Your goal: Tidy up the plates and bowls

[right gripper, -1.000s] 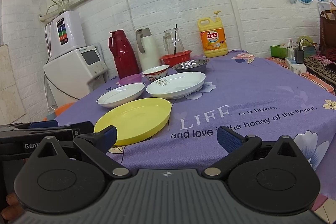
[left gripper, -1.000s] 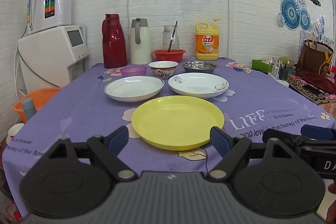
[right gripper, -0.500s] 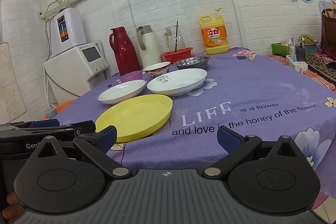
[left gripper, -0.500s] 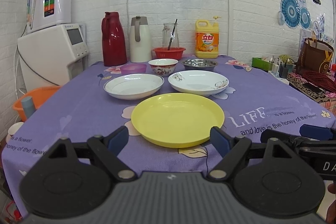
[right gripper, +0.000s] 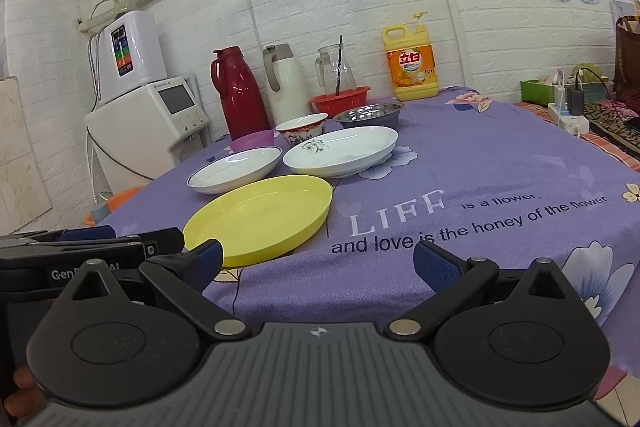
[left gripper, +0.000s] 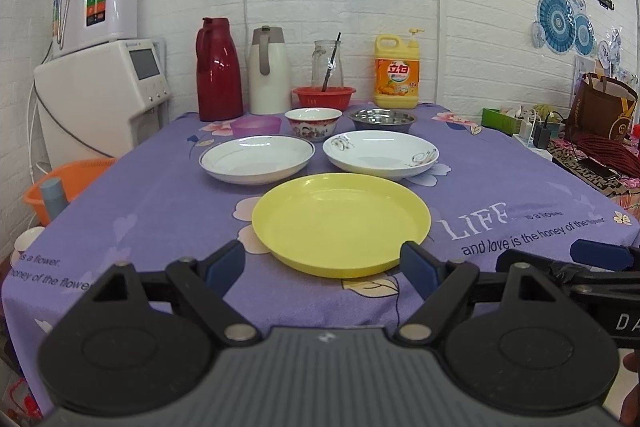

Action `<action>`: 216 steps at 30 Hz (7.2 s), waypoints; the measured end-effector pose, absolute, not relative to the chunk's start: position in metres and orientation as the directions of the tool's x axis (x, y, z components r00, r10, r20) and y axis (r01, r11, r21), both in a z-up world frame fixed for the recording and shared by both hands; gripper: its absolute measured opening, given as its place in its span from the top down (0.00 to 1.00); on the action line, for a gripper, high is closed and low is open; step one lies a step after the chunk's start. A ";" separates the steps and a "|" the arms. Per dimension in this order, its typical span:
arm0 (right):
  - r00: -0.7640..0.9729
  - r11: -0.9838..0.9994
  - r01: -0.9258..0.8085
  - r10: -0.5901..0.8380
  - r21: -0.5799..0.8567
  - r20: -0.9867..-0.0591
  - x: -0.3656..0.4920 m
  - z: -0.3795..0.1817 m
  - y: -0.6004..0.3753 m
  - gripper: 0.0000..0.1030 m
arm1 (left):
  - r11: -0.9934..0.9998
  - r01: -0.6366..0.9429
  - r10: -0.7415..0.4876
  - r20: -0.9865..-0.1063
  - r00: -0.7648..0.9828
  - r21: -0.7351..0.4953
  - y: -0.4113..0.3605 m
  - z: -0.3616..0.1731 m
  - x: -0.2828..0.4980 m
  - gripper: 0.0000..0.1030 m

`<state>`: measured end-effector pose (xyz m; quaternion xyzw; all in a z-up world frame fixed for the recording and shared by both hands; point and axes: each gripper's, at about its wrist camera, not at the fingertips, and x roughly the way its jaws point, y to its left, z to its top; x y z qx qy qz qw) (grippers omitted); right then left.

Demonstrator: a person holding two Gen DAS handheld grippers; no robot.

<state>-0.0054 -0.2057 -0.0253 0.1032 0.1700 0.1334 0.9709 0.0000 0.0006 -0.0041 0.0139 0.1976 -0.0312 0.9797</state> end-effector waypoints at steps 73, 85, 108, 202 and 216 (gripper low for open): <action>0.659 0.840 -0.536 0.482 0.090 -0.578 0.175 -0.033 -0.047 0.00 | 0.992 -0.100 0.025 -0.641 0.767 -0.080 0.140 -0.023 0.160 0.61; 0.667 0.842 -0.535 0.472 0.070 -0.577 0.175 -0.037 -0.043 0.00 | 0.990 -0.099 0.010 -0.635 0.772 -0.105 0.145 -0.027 0.182 0.59; 0.709 0.857 -0.491 0.496 0.154 -0.502 0.214 0.000 -0.085 0.00 | 0.961 -0.124 -0.049 -0.591 0.805 -0.249 0.183 -0.011 0.197 0.30; 0.685 0.826 -0.562 0.498 0.049 -0.532 0.164 -0.033 -0.037 0.00 | 0.985 -0.028 -0.085 -0.617 0.782 -0.171 0.134 -0.013 0.176 0.46; 0.756 0.859 -0.508 0.480 0.062 -0.445 0.166 -0.037 -0.051 0.00 | 0.981 -0.013 -0.099 -0.558 0.824 -0.193 0.145 -0.008 0.176 0.32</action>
